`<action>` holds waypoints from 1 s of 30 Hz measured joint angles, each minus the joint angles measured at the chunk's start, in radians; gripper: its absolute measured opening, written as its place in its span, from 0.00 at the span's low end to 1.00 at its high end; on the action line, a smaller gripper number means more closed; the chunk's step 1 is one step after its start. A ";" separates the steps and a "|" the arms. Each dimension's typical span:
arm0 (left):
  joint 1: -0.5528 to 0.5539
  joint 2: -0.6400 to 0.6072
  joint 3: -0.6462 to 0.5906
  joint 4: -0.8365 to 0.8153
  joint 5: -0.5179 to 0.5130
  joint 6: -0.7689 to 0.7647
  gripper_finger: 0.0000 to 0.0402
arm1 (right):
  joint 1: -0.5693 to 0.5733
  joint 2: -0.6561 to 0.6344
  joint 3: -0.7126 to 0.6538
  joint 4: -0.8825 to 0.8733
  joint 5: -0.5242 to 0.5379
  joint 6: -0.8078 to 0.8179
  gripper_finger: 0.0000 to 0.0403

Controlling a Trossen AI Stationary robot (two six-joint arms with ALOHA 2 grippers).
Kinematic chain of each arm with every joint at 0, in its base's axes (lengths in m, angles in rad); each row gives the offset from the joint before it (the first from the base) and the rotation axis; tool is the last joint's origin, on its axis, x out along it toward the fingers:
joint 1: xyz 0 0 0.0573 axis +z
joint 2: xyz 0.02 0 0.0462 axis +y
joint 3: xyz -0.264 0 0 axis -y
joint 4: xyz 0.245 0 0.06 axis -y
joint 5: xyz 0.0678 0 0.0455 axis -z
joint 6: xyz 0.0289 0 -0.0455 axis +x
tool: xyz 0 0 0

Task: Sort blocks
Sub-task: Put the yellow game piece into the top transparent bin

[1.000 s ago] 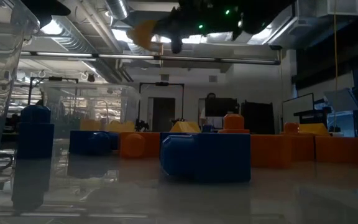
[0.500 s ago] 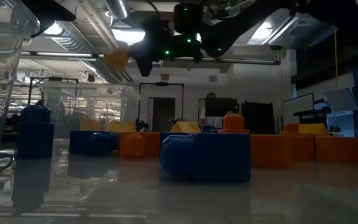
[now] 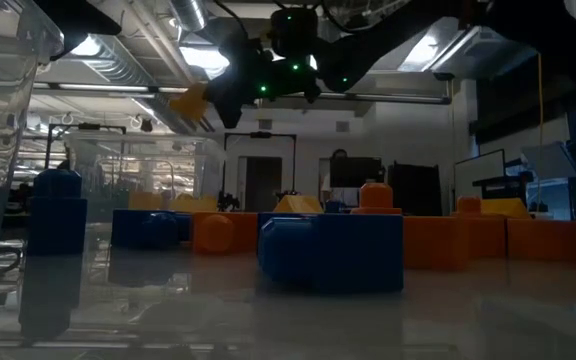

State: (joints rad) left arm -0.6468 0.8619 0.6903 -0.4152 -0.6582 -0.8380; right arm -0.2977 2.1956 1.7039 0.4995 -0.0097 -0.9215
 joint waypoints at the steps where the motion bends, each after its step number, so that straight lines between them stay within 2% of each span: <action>1: 0.000 0.000 0.000 0.000 0.000 0.000 0.40 | 0.000 0.000 0.000 -0.010 0.000 0.000 0.20; 6: 0.000 0.000 0.000 0.000 0.000 -0.003 0.40 | 0.001 0.000 0.000 -0.012 0.047 0.000 0.33; 10: 0.000 0.000 0.000 0.000 0.000 -0.010 0.40 | 0.002 0.000 0.000 -0.019 0.071 0.000 0.39; 30: 0.000 0.000 0.000 0.000 0.000 -0.026 0.40 | -0.004 0.018 0.000 -0.121 0.061 0.000 0.40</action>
State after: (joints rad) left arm -0.6468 0.8619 0.6903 -0.4152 -0.6579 -0.8639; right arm -0.3019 2.2136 1.7041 0.3784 0.0509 -0.9215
